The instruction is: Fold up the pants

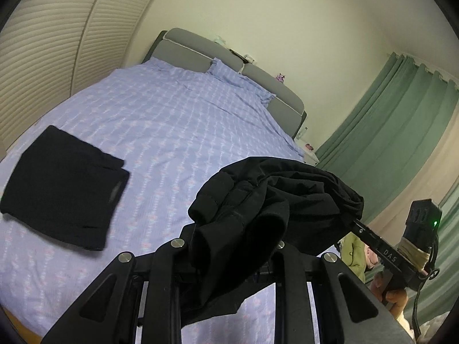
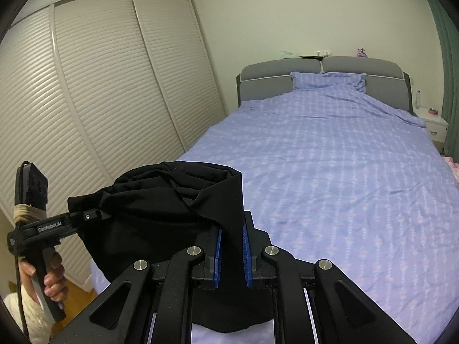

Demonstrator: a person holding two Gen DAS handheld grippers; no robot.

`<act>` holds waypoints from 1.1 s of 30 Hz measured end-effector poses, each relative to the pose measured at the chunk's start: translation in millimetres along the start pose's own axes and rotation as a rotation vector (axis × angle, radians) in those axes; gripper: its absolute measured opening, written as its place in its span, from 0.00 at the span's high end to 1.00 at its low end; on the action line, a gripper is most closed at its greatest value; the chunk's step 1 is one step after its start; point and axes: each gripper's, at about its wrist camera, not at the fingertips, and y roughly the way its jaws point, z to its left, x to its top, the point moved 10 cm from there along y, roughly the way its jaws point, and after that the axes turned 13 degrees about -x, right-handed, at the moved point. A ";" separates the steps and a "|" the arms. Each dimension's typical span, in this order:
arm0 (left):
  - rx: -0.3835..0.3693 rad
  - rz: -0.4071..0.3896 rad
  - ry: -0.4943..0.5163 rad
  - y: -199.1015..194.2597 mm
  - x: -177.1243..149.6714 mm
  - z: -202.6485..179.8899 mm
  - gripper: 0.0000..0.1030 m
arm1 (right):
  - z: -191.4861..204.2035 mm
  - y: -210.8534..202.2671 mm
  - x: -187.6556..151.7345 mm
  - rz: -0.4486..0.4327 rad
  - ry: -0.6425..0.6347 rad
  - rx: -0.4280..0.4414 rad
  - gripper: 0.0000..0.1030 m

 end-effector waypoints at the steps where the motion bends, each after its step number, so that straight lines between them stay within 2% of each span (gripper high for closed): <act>1: -0.007 0.006 -0.011 -11.1 3.4 11.2 0.77 | 12.5 0.2 -2.2 0.004 0.009 -0.002 0.88; 8: 0.023 0.034 0.004 -69.4 19.1 72.1 0.77 | 105.0 2.0 -18.9 0.021 0.020 -0.001 0.88; 15: 0.122 -0.010 -0.021 -122.6 43.7 134.4 0.77 | 179.6 22.3 -16.7 0.061 -0.042 0.081 0.88; 19: 0.137 -0.042 -0.017 -146.2 61.1 161.3 0.77 | 214.4 30.6 -14.4 0.057 -0.073 0.104 0.88; 24: 0.114 -0.037 -0.021 -165.8 82.3 197.2 0.77 | 251.7 41.3 -8.2 0.066 -0.088 0.095 0.88; 33: 0.054 0.092 0.013 -163.1 121.6 260.8 0.77 | 302.3 74.8 -3.8 0.096 -0.003 -0.001 0.88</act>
